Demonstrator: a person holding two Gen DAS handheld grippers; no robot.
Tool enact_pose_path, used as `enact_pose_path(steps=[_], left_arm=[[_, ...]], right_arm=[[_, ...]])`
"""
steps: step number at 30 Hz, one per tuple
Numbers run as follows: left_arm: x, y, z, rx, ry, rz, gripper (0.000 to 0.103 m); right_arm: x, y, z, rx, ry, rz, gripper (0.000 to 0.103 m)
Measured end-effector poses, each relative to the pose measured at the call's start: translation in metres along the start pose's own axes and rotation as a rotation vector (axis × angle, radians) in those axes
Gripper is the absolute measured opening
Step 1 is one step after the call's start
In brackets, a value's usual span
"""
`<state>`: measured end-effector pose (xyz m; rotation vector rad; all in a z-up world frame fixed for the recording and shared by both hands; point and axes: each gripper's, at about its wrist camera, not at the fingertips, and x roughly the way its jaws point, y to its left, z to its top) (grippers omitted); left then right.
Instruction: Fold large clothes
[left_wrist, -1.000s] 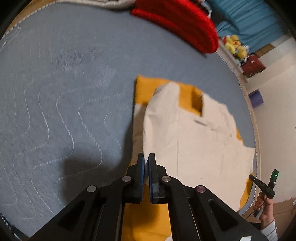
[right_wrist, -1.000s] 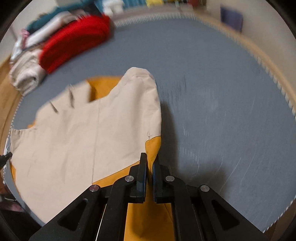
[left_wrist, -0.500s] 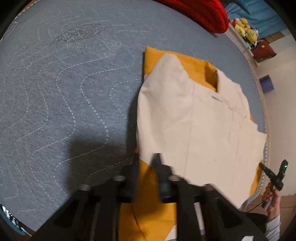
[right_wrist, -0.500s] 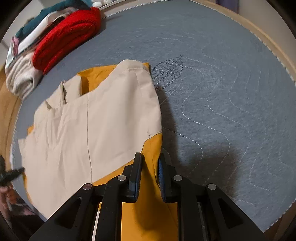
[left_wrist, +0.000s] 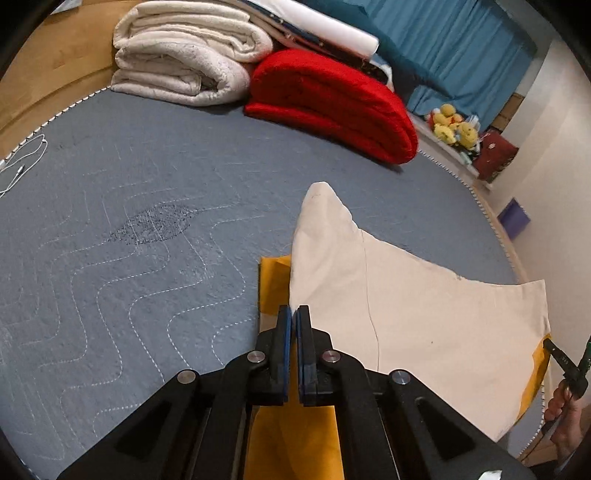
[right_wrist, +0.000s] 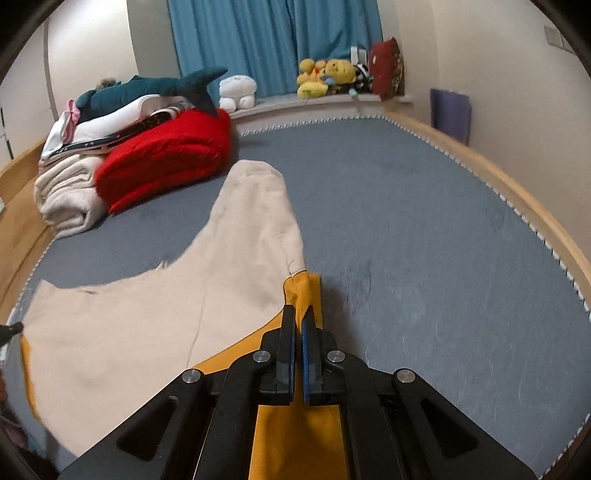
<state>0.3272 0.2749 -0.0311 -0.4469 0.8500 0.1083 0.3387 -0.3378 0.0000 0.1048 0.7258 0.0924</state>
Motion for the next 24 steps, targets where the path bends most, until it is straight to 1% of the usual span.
enact_pose_path(steps=[2,4,5,6,7,8,9,10,12,14,15,16,17,19,21,24], left_arm=[[0.025,0.000,-0.001,0.013,0.059,0.041,0.001],[0.053,0.005,-0.007,0.047,0.150,0.106,0.001],[0.067,0.004,-0.010,0.062,0.198,0.130,0.001],[0.074,0.006,-0.011,0.067,0.218,0.142,0.001],[0.078,0.006,-0.010,0.073,0.221,0.155,0.001],[0.076,0.005,-0.006,0.071,0.197,0.154,0.001],[0.072,0.004,-0.001,0.067,0.170,0.148,0.001],[0.065,0.003,0.006,0.060,0.124,0.134,0.001],[0.058,-0.001,0.013,0.063,0.069,0.122,0.001],[0.060,-0.001,0.016,0.074,0.061,0.142,0.001],[0.067,0.000,0.014,0.075,0.076,0.157,0.001],[0.075,0.002,0.013,0.074,0.098,0.171,0.001],[0.080,0.006,0.010,0.071,0.115,0.177,0.001],[0.096,0.007,0.004,0.075,0.161,0.193,0.001],[0.107,0.007,-0.003,0.090,0.189,0.211,0.002],[0.115,0.006,-0.014,0.101,0.216,0.229,0.002]], right_arm=[[0.022,0.002,0.001,-0.008,0.034,-0.021,0.003],[0.050,0.002,-0.003,-0.021,0.104,-0.052,0.003],[0.069,0.002,-0.007,-0.029,0.164,-0.070,0.003],[0.087,0.001,-0.013,-0.036,0.225,-0.088,0.003],[0.097,-0.002,-0.017,-0.035,0.260,-0.099,0.003],[0.105,-0.005,-0.019,-0.027,0.285,-0.098,0.003],[0.108,-0.004,-0.019,-0.024,0.283,-0.097,0.003],[0.107,-0.001,-0.016,-0.025,0.261,-0.096,0.002],[0.095,0.006,-0.001,-0.019,0.179,-0.082,0.002],[0.083,0.014,0.011,-0.017,0.092,-0.067,0.002],[0.079,0.016,0.015,-0.014,0.063,-0.067,0.002],[0.080,0.017,0.015,-0.011,0.053,-0.075,0.002],[0.085,0.018,0.015,-0.007,0.060,-0.090,0.002],[0.104,0.019,0.010,0.003,0.108,-0.115,0.002],[0.126,0.020,0.002,-0.009,0.172,-0.148,0.002],[0.145,0.025,-0.008,-0.037,0.238,-0.181,0.002]])
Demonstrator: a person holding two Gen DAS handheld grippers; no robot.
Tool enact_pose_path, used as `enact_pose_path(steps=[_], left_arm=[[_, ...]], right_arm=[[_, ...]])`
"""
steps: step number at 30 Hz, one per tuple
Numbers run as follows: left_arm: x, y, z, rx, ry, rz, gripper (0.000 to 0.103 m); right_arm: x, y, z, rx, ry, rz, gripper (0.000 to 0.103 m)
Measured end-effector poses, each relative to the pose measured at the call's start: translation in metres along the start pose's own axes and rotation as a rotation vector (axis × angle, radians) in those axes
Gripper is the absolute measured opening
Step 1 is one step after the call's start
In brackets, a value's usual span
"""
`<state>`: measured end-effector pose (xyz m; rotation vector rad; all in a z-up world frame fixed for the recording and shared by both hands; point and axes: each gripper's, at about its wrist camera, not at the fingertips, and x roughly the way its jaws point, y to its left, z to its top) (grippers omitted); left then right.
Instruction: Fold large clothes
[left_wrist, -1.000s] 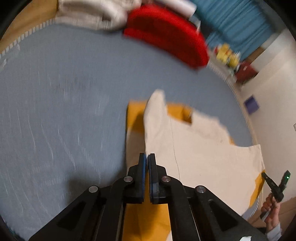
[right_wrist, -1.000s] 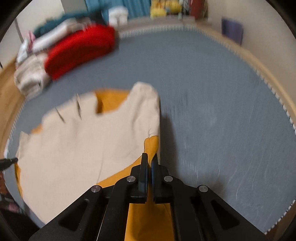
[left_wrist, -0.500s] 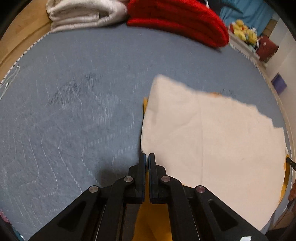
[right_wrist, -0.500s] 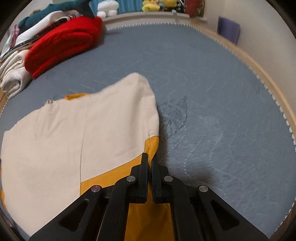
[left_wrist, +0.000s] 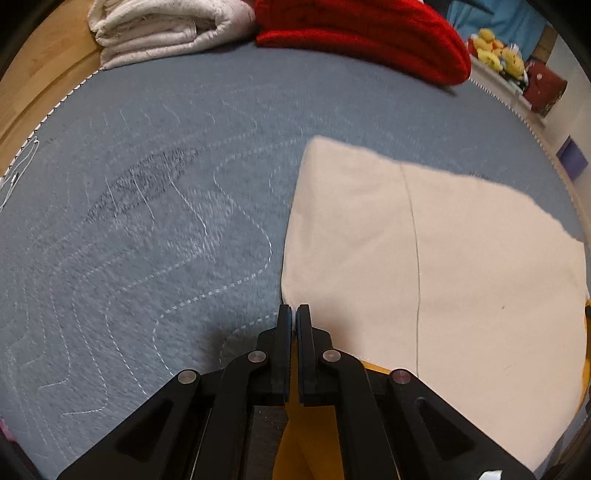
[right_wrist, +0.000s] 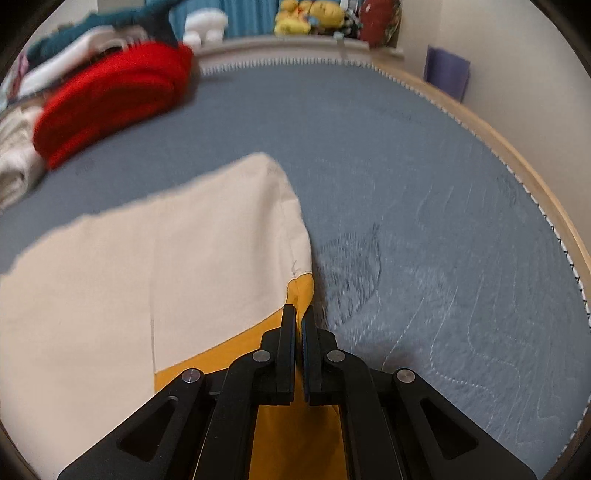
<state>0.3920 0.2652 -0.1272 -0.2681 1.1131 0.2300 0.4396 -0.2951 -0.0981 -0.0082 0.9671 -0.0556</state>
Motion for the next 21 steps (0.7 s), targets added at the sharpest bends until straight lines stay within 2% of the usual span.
enact_pose_path(steps=[4,7,9,11,13,14,15,16,18,19,20,21], left_arm=[[-0.001,-0.006,-0.005,0.028,0.024,0.019,0.007],[-0.035,-0.008,-0.004,0.051,-0.066,0.004,0.010],[-0.066,-0.010,-0.007,0.078,-0.134,-0.045,0.027],[-0.091,-0.015,-0.018,0.135,-0.139,-0.172,0.029],[-0.098,-0.023,-0.035,0.207,-0.070,-0.306,0.031],[-0.096,-0.031,-0.051,0.271,0.011,-0.394,0.035],[-0.091,-0.038,-0.064,0.334,0.069,-0.421,0.037],[-0.083,-0.046,-0.079,0.418,0.109,-0.383,0.037],[-0.059,-0.049,-0.105,0.520,0.187,-0.270,0.037],[-0.043,-0.041,-0.116,0.521,0.252,-0.229,0.037],[-0.036,-0.031,-0.121,0.496,0.276,-0.227,0.034],[-0.037,-0.025,-0.121,0.476,0.264,-0.242,0.031]], right_arm=[[0.018,0.005,-0.007,-0.036,0.062,-0.035,0.004],[0.010,0.006,-0.012,-0.071,0.070,-0.076,0.014],[-0.016,0.000,-0.012,-0.074,0.009,-0.090,0.017],[-0.043,-0.004,-0.012,-0.058,-0.053,-0.075,0.018],[-0.069,-0.008,-0.016,-0.060,-0.091,-0.028,0.018],[-0.080,-0.007,-0.022,-0.082,-0.094,0.016,0.018],[-0.085,-0.003,-0.030,-0.121,-0.068,0.078,0.018],[-0.085,-0.001,-0.037,-0.152,-0.032,0.129,0.018],[-0.075,0.006,-0.066,-0.230,0.107,0.214,0.018],[-0.065,0.008,-0.076,-0.273,0.173,0.206,0.018],[-0.052,0.010,-0.093,-0.332,0.244,0.148,0.018],[-0.040,0.008,-0.108,-0.376,0.292,0.066,0.018]])
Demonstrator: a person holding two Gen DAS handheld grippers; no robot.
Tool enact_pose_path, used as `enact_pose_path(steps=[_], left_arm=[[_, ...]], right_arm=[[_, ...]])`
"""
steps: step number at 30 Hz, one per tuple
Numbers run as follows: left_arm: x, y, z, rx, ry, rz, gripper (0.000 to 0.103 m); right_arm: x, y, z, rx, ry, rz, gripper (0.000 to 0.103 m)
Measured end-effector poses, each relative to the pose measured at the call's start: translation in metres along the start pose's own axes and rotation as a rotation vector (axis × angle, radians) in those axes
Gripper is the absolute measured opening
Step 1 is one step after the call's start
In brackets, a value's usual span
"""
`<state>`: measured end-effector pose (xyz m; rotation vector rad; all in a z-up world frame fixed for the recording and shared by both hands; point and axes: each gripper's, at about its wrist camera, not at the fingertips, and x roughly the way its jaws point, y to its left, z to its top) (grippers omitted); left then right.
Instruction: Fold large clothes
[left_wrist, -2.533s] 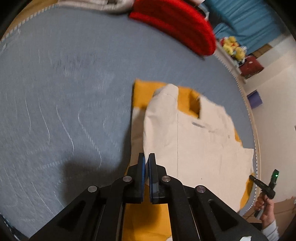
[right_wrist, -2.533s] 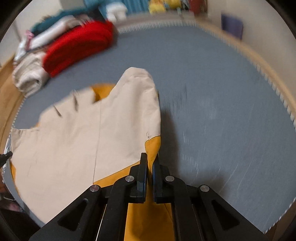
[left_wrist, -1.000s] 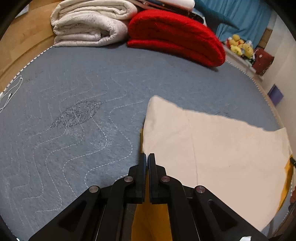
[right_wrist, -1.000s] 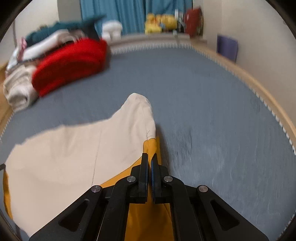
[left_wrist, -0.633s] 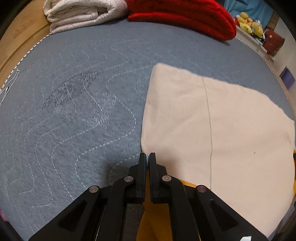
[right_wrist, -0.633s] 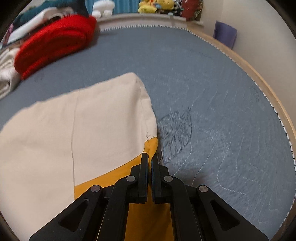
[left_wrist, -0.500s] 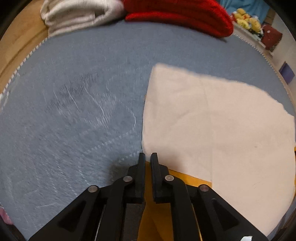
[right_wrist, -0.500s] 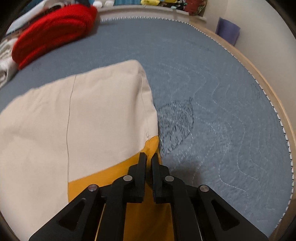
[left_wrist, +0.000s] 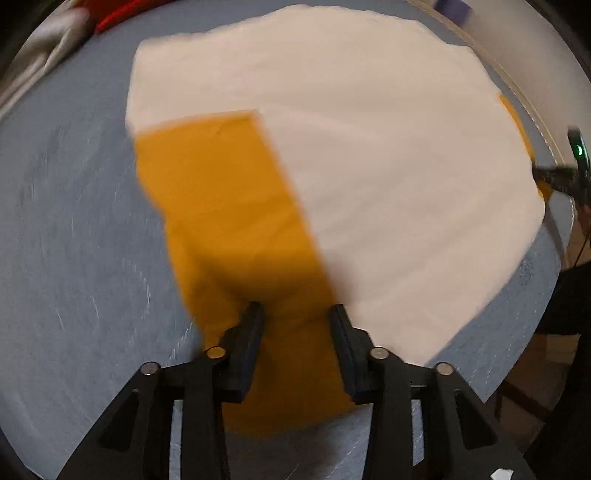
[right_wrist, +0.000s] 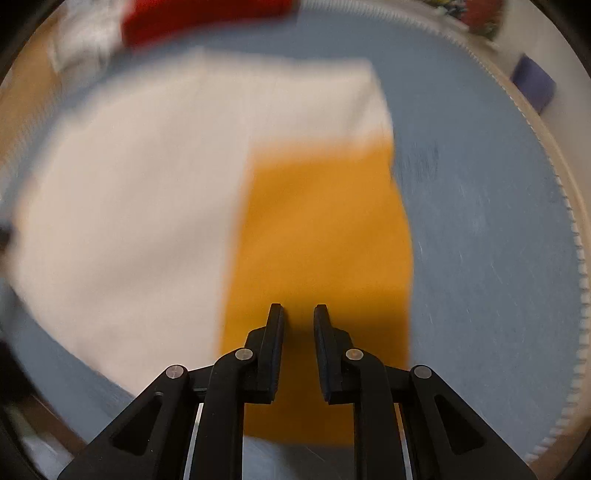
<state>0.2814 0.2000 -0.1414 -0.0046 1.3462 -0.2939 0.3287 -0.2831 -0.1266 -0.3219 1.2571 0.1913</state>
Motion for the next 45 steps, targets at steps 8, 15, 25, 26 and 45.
enact_pose_path(steps=[8,15,25,26,45], left_arm=[[-0.002,0.009,-0.032,-0.041,0.025,0.078,0.021],[-0.038,-0.006,-0.061,-0.090,-0.046,0.346,0.019],[-0.098,-0.084,-0.074,-0.161,-0.288,0.356,0.019],[-0.098,-0.087,-0.074,-0.177,-0.301,0.352,0.019],[-0.017,-0.012,-0.117,-0.883,-0.349,-0.289,0.036]], right_arm=[[0.015,-0.002,-0.032,-0.008,0.058,-0.095,0.017],[0.008,-0.029,-0.051,0.123,0.149,-0.217,0.017],[-0.153,0.018,-0.064,0.271,-0.476,-0.112,0.023],[-0.156,0.030,-0.069,0.251,-0.488,-0.092,0.023],[-0.102,0.150,-0.057,-0.043,-0.369,0.051,0.023]])
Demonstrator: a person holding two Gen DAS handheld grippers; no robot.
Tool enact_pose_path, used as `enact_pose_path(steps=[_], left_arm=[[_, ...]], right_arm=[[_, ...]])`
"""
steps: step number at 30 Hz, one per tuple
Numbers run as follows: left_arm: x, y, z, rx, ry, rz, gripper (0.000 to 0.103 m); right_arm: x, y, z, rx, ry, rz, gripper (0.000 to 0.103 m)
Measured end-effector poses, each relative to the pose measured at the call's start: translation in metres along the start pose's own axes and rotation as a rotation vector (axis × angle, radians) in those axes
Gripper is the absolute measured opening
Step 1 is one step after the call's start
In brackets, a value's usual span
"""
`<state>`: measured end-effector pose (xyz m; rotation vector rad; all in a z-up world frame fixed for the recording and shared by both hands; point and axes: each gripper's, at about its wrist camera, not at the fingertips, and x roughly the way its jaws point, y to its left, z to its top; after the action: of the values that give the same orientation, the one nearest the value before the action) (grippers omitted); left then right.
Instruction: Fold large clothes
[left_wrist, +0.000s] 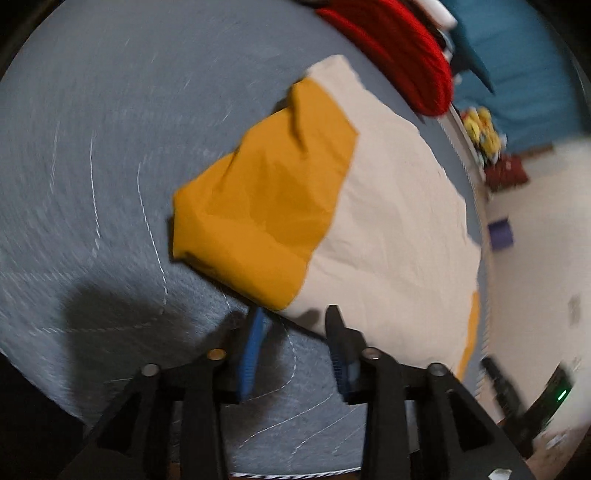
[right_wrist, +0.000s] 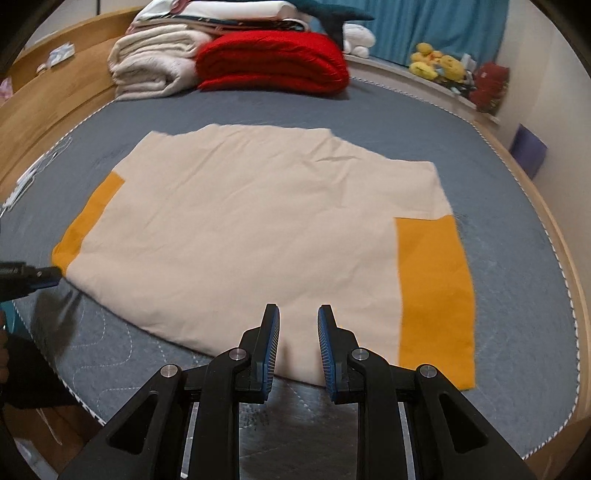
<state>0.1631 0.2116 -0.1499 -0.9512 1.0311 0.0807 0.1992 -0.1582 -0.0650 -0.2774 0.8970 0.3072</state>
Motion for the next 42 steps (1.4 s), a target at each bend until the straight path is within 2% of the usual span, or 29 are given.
enact_pose_path(steps=[4,7,10,16,19,21,27,31,34,37,40,42], left_arm=[[0.016,0.015,0.001,-0.125,-0.001,-0.058,0.040],[0.019,0.020,0.002,-0.182,-0.055,-0.118,0.042],[0.023,0.021,0.005,-0.212,-0.105,-0.154,0.044],[0.030,0.020,0.014,-0.202,-0.214,-0.196,0.043],[0.032,0.016,0.018,-0.186,-0.233,-0.189,0.033],[0.031,0.013,0.020,-0.167,-0.228,-0.191,0.016],[-0.009,-0.014,0.019,-0.059,-0.261,-0.165,0.011],[-0.050,-0.025,0.017,-0.005,-0.316,-0.123,0.010],[-0.081,-0.021,0.014,0.010,-0.350,-0.024,0.010],[-0.093,-0.019,0.011,0.041,-0.368,0.062,0.010],[-0.091,-0.034,0.006,0.133,-0.369,0.107,0.010],[-0.090,-0.049,0.002,0.198,-0.379,0.118,0.010]], right_arm=[[0.003,0.007,0.001,-0.016,0.015,0.019,0.023],[0.006,0.010,0.001,-0.021,0.029,0.031,0.023],[0.009,0.010,0.002,-0.014,0.040,0.039,0.023],[0.012,0.009,0.004,0.021,0.051,0.064,0.023],[0.014,0.009,0.005,0.045,0.051,0.082,0.023],[0.016,0.011,0.006,0.050,0.049,0.091,0.023],[0.026,0.027,0.008,0.017,0.048,0.082,0.023],[0.020,0.043,0.014,-0.015,0.003,0.102,0.023],[0.015,0.055,0.017,-0.044,-0.020,0.122,0.023],[0.016,0.068,0.017,-0.063,-0.014,0.160,0.023],[0.035,0.079,0.015,-0.066,0.053,0.205,0.023],[0.067,0.088,0.007,-0.097,0.179,0.177,0.022]])
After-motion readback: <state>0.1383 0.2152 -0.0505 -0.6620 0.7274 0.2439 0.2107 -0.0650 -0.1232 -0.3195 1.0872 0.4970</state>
